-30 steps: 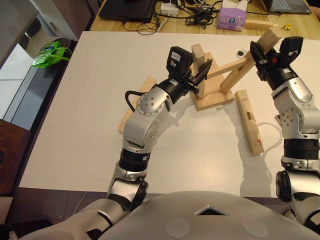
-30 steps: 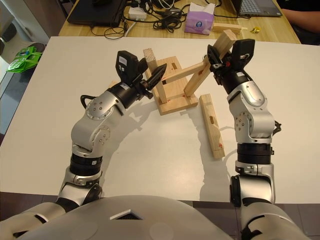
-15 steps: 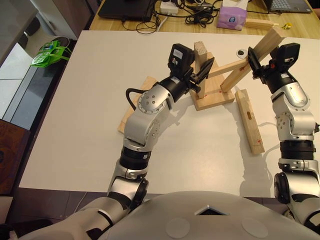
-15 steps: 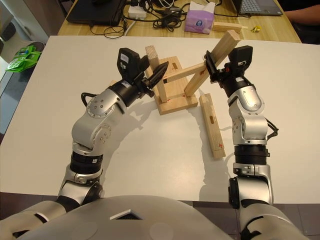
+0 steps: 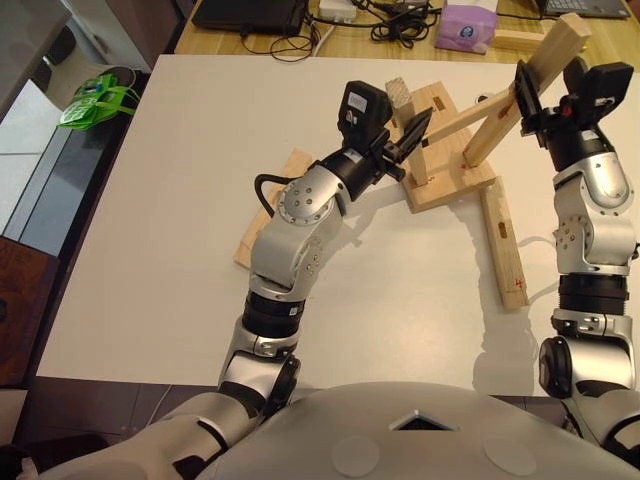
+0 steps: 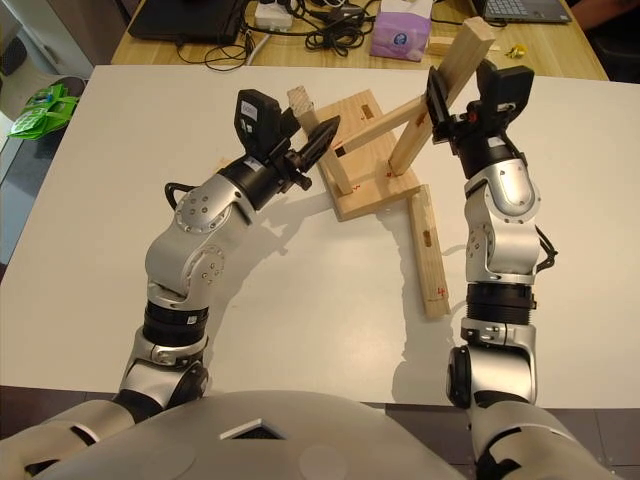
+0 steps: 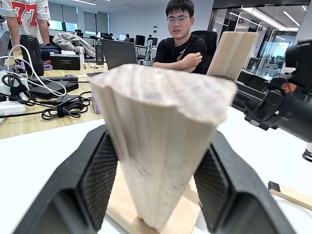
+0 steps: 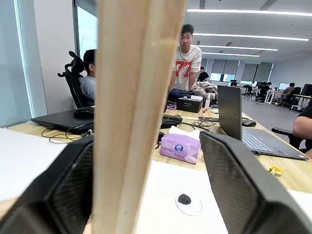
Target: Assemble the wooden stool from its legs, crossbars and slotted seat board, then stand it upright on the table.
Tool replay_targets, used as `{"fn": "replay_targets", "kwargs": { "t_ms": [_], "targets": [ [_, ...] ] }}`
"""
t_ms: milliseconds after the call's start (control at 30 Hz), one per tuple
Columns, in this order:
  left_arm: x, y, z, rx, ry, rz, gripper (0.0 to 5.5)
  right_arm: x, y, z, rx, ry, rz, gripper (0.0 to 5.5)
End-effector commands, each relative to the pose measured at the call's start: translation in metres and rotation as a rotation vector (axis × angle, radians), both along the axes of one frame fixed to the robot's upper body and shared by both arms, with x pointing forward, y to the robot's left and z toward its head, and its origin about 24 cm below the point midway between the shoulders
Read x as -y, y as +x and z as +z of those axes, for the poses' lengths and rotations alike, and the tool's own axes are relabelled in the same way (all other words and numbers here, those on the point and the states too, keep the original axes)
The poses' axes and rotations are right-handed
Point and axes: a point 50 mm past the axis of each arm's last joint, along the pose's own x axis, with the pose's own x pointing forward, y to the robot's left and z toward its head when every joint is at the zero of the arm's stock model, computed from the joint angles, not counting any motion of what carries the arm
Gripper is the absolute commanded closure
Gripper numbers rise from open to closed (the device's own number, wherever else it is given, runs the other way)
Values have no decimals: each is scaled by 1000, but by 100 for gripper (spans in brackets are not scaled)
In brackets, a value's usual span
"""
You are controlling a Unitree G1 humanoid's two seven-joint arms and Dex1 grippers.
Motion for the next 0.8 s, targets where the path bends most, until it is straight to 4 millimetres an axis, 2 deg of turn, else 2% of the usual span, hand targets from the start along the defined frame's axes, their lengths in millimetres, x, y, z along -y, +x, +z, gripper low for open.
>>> {"fn": "replay_targets", "kwargs": {
  "t_ms": [33, 100, 167, 333, 567, 633, 733, 800],
  "targets": [
    [-3, 1, 0, 1, 9, 14, 332, 6, 0, -21, -171, -39, -18, 219],
    [-2, 1, -1, 0, 11, 15, 332, 7, -2, -33, -259, 25, -13, 219],
    [-2, 1, -1, -2, 15, 16, 332, 7, -3, -36, -313, 140, -4, 219],
    [-2, 0, -3, -7, 24, 12, 332, 5, -6, -28, -351, 447, 48, 219],
    [-2, -1, -4, -10, 37, 0, 332, 5, -11, -27, -370, 562, 56, 219],
    [-3, -1, -4, -11, 40, -1, 332, 5, -12, -26, -341, 496, 55, 219],
    [-3, -1, -5, -11, 42, -1, 332, -5, -18, -13, -110, 39, 70, 219],
    [-3, -1, -4, -12, 42, -3, 332, -10, -20, -8, -2, -116, 76, 219]
  ]
}}
